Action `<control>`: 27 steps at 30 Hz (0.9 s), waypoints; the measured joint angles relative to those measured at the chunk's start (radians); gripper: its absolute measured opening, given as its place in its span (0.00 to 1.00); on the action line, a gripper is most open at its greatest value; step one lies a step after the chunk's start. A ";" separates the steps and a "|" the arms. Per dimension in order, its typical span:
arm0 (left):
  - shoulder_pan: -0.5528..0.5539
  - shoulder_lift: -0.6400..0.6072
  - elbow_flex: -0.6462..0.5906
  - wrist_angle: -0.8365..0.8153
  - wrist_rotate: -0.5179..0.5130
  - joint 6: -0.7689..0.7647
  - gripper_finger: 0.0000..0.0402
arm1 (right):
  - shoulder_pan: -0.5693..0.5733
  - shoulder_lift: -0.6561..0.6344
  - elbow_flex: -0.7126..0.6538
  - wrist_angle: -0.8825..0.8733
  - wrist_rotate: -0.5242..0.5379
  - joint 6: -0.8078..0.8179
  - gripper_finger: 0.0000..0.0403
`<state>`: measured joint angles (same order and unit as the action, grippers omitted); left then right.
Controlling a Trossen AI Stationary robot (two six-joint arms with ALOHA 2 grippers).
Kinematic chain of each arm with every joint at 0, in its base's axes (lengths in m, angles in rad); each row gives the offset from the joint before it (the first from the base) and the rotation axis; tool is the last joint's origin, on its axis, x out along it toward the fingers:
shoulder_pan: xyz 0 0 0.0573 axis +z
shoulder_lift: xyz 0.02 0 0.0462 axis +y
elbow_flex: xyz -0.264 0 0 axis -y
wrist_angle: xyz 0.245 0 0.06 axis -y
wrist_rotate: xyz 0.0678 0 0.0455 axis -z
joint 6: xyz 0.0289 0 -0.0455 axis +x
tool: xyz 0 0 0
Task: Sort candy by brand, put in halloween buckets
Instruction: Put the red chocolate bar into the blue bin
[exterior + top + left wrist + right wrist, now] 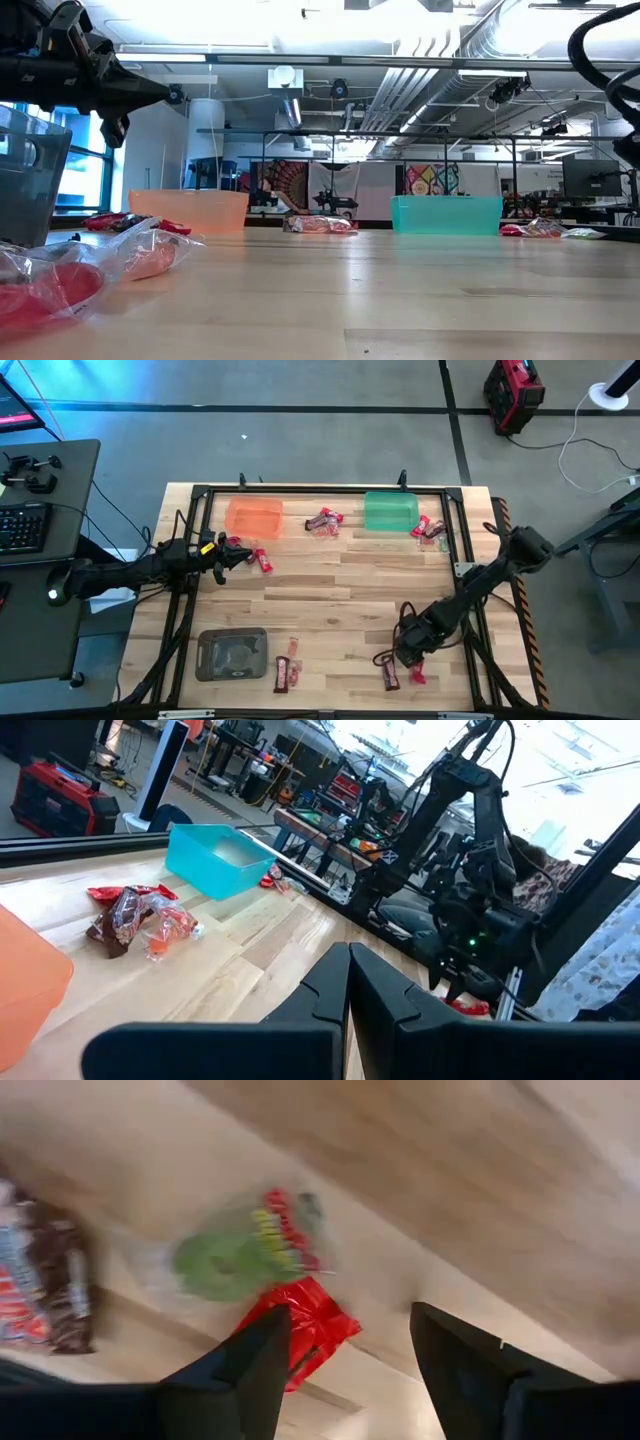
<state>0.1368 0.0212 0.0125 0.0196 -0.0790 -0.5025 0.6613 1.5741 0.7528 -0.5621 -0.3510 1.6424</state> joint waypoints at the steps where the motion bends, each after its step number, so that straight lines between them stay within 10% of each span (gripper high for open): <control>1: 0.000 0.000 0.000 0.000 0.000 0.000 0.00 | 0.000 0.004 0.000 0.007 -0.002 0.000 0.46; 11: 0.000 0.000 0.000 0.000 0.000 0.000 0.00 | 0.003 -0.011 0.000 0.010 -0.047 -0.027 0.19; 27: 0.000 0.000 0.000 0.000 0.000 0.000 0.00 | 0.003 -0.009 0.000 -0.011 -0.034 -0.046 0.10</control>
<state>0.1364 0.0212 0.0128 0.0200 -0.0788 -0.5030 0.6640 1.5650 0.7532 -0.5729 -0.3847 1.5966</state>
